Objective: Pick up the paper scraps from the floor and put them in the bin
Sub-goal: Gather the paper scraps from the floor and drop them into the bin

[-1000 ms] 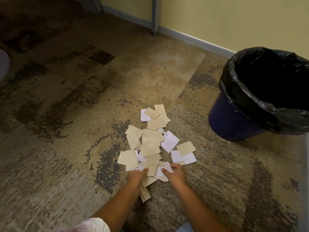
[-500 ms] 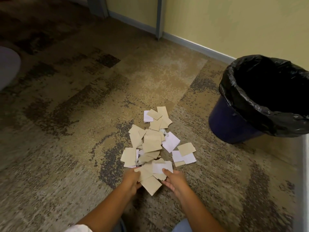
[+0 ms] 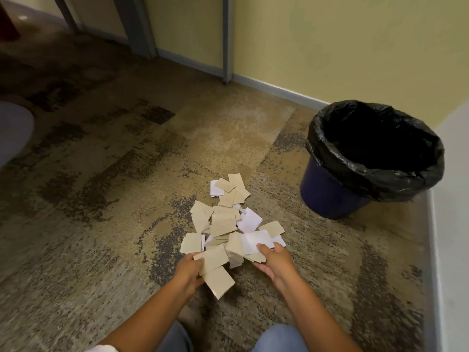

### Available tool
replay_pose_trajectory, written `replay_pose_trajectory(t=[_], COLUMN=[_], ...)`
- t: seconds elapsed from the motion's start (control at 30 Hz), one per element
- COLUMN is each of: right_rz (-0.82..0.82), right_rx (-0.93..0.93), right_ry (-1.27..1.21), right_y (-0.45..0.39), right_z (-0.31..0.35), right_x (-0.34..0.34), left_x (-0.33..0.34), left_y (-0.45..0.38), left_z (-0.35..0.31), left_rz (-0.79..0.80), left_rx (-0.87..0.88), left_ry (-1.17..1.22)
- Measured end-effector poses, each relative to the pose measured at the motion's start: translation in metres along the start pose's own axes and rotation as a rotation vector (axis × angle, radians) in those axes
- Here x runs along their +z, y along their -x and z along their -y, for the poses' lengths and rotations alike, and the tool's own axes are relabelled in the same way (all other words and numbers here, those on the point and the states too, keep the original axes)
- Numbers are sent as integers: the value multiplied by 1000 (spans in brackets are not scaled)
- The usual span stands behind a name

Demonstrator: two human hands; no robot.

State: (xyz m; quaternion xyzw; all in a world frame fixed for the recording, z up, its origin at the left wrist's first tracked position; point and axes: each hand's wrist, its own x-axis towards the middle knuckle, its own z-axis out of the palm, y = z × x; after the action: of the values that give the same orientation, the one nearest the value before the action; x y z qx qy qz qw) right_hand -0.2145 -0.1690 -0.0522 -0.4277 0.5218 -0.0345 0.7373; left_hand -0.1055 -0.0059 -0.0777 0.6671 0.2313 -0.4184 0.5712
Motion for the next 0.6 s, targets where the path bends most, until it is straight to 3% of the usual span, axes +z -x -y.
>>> replay_pose_trajectory(t=[0.27, 0.4, 0.6], right_rz=[-74, -135, -233], right_rx=[-235, -408, -518], right_ry=[65, -114, -359], right_y=[33, 40, 41], right_z=[71, 142, 246], right_x=[-16, -50, -95], left_x=[5, 13, 38], left_y=[14, 24, 33], left_z=[-20, -25, -44], left_rz=[16, 13, 55], left_rx=[58, 69, 64], left_ry=[54, 53, 38])
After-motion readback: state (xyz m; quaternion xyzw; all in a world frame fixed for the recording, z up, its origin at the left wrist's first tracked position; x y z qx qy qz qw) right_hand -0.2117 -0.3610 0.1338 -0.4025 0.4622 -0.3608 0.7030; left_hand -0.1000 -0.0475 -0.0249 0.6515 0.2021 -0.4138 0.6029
